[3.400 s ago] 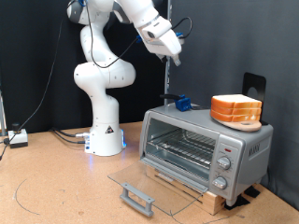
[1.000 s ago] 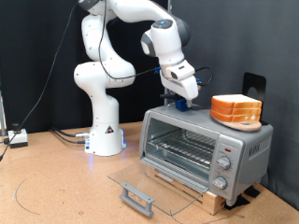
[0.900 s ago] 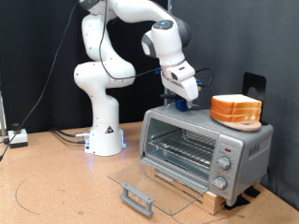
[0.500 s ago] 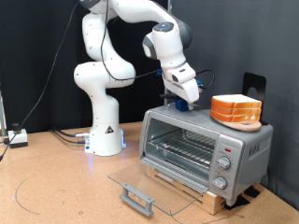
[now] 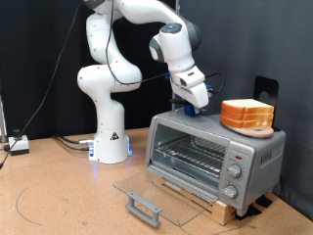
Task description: Make a piece of toast with the oven
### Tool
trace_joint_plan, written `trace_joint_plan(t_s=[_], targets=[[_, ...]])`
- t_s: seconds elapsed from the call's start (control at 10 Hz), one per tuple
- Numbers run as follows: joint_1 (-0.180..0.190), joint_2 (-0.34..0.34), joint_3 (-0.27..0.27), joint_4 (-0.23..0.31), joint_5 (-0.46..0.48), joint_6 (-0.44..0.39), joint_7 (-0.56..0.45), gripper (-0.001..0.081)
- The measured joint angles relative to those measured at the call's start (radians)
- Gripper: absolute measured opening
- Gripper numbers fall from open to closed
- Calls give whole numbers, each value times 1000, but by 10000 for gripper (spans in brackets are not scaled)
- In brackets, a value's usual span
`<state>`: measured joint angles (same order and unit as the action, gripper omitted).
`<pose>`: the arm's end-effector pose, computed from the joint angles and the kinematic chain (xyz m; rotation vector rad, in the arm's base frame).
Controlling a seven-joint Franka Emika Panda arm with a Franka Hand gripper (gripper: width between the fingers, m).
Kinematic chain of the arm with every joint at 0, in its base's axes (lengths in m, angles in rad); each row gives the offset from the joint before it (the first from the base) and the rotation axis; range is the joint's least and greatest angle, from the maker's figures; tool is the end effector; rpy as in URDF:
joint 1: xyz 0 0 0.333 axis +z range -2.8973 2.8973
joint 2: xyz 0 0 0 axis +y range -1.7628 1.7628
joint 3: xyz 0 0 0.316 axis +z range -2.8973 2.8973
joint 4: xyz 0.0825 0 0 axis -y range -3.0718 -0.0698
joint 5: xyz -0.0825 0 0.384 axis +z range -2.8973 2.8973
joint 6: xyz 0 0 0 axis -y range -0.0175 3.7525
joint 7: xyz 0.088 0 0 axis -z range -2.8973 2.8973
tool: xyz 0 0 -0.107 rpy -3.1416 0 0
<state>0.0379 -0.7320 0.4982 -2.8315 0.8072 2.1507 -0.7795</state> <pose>0.2797 0.1762 0.3762 -2.6024 -1.0406 -0.1705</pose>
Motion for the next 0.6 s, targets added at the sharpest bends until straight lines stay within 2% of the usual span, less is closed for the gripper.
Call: trace_joint_plan(t_s=[0.3, 0.6], targets=[[-1, -1, -20, 3, 4, -6, -8, 402], [0, -33, -146, 35, 32, -91, -82, 402]])
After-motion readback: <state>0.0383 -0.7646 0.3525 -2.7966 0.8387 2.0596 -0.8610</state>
